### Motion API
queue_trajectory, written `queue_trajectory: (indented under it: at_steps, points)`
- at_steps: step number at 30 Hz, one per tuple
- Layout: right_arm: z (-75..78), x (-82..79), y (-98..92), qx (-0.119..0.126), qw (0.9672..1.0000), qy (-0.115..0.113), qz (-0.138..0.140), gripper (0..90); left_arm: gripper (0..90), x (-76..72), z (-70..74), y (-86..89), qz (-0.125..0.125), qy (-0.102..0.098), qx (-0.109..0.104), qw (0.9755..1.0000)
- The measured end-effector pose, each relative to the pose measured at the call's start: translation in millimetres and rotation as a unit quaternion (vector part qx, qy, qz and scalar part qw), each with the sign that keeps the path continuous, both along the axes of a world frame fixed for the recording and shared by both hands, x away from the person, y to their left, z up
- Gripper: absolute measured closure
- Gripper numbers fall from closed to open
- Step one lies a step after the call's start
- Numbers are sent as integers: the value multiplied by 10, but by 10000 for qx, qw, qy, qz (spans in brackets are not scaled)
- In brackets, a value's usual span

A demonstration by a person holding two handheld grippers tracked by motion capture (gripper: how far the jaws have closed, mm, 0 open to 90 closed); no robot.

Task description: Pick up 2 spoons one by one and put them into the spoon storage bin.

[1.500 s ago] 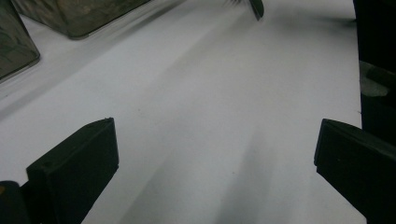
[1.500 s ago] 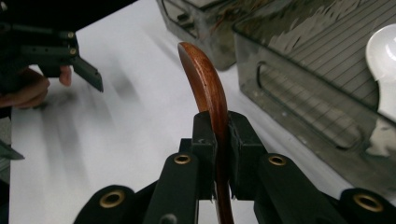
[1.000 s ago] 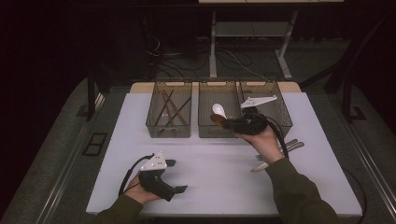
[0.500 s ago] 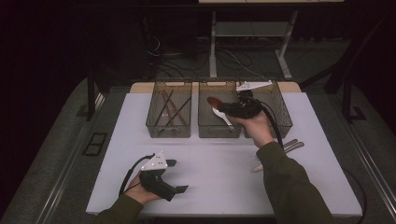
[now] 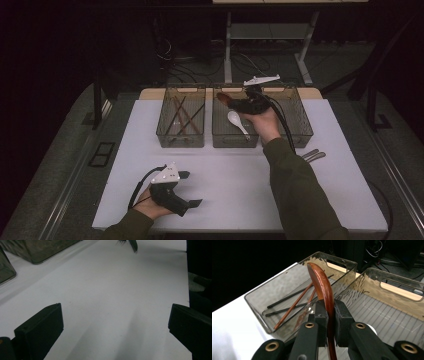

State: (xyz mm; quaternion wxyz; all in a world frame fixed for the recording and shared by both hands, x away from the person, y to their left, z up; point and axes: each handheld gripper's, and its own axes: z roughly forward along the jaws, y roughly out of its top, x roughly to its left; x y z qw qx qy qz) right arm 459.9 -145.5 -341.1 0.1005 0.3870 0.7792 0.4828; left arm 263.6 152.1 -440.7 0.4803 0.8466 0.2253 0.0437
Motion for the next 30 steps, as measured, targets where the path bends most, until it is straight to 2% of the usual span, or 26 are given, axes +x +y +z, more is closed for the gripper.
queue_trajectory:
  at_steps: [11, 21, 26, 30]
  points:
    - [-158, 139, 129, 50, 10000, 11, 22, 823, 0, -3, -4, 4, -5, 20, -31, 10000]
    - [-335, 164, 159, -192, 9996, 214, 8, 821, 0, -4, -13, -3, -35, 59, 4, 10000]
    - [-370, 154, 157, -251, 9992, 327, -7, 816, 0, -3, -12, -1, -30, 55, 1, 10000]
    - [-376, 167, 160, -226, 9993, 290, -21, 813, 0, -3, -12, -2, -26, 53, 6, 10000]
